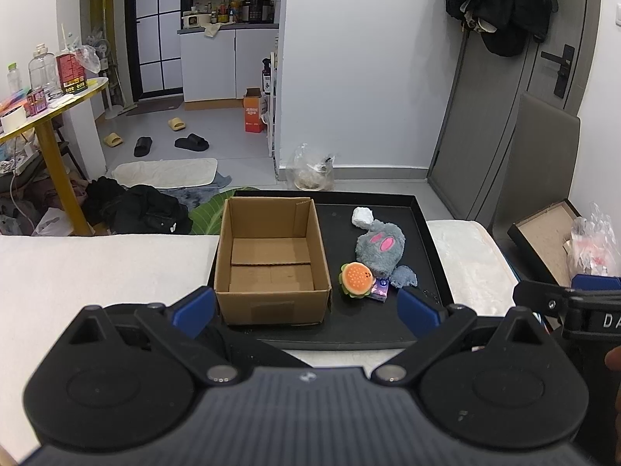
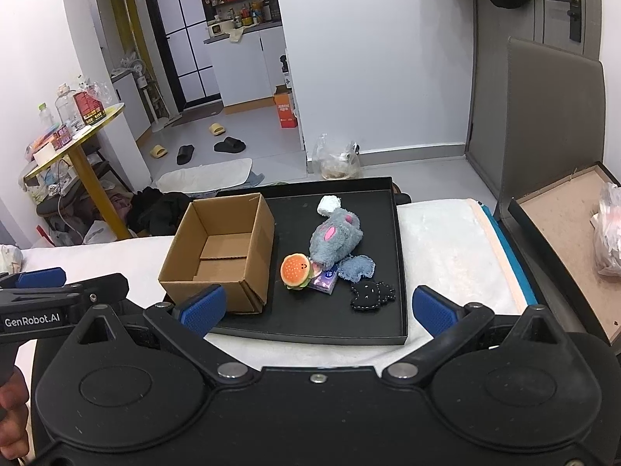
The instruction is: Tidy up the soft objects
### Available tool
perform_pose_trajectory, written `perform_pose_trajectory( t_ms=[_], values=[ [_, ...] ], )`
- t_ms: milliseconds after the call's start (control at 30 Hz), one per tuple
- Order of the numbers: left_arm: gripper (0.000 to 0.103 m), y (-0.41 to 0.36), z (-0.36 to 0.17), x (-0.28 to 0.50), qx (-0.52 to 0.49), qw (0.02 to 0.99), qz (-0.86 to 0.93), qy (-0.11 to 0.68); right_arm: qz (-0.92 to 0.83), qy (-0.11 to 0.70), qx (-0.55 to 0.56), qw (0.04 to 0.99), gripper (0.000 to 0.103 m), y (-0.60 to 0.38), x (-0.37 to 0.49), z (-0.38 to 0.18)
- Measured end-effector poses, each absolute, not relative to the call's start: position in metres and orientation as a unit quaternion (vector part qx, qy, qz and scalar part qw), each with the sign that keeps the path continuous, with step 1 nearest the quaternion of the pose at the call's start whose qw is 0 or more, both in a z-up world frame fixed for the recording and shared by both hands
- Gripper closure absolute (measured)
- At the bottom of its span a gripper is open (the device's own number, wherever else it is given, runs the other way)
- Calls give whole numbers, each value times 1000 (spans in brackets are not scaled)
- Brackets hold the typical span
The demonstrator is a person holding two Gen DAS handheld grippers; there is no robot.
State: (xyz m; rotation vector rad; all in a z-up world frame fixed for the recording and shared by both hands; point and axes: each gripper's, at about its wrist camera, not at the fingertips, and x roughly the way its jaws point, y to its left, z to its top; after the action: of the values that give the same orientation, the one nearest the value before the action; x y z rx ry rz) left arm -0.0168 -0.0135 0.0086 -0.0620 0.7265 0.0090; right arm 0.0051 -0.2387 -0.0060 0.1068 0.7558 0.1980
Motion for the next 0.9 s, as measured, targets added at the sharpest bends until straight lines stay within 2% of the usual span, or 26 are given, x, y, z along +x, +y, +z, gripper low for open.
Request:
perform_pose_trajectory(
  t_ms=[900],
  values=[
    [3, -7, 3, -5, -31, 934, 10, 356, 99, 371, 51, 922, 0, -238, 11, -8]
  ],
)
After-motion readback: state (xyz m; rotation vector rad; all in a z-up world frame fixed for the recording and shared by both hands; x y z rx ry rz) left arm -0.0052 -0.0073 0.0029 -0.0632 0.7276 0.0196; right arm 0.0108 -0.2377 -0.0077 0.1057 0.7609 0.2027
